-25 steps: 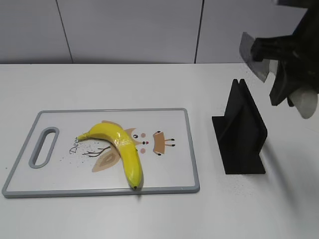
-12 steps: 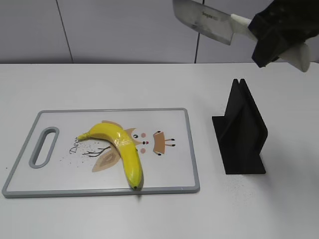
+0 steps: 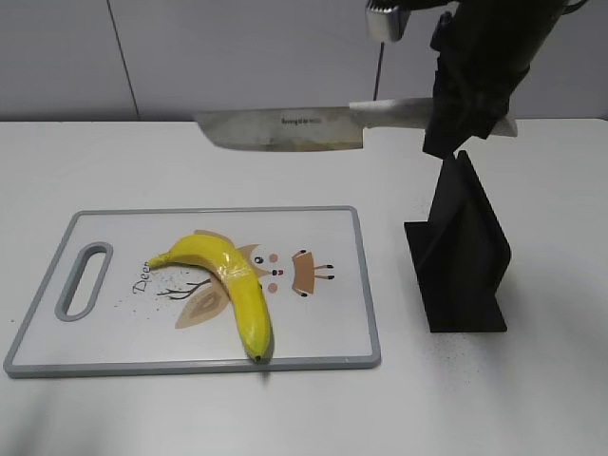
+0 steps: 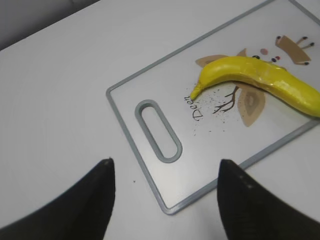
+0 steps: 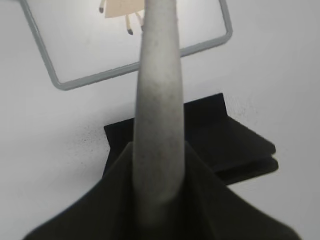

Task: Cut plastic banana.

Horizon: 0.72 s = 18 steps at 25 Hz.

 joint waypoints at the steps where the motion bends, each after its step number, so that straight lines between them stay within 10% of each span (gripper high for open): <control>1: 0.00 -3.63 0.54 0.83 0.00 0.00 -0.54 | -1.49 2.03 -1.70 2.86 -0.24 -0.07 0.73; 18: -1.66 -31.04 6.23 16.02 -0.28 0.00 -0.54 | -13.37 25.69 -26.48 40.19 -1.88 5.39 0.67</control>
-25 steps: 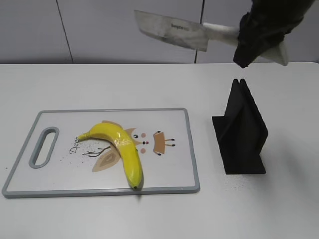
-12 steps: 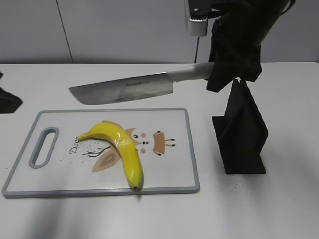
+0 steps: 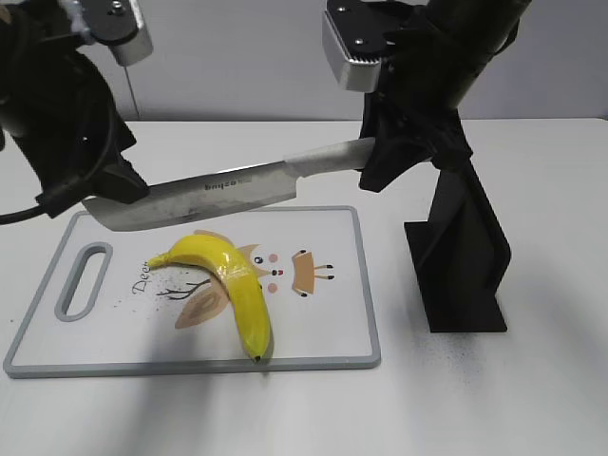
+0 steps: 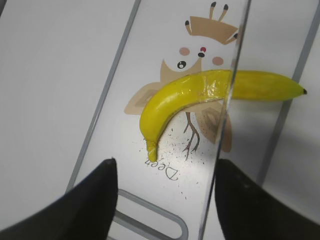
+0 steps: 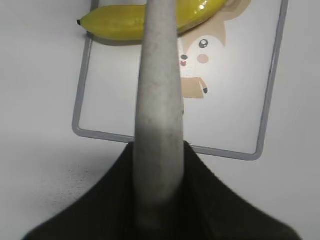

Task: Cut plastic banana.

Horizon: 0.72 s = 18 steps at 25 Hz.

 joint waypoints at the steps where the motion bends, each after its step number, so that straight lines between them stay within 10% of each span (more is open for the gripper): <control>1: -0.78 -0.24 0.13 0.19 0.00 0.00 -0.54 | 0.00 0.11 -0.38 1.27 0.00 -0.09 0.62; 4: -2.48 -0.53 0.19 1.26 0.00 0.00 -0.54 | -0.06 0.11 -0.58 4.16 0.00 -0.16 0.37; 9: -3.75 -0.46 0.79 1.70 -0.06 0.00 -0.54 | -0.10 0.20 -0.58 6.28 -0.23 -0.68 -0.67; 18: -3.58 1.33 5.72 0.74 -0.26 0.00 -0.54 | -0.10 1.02 0.91 9.73 -1.77 -1.55 -0.86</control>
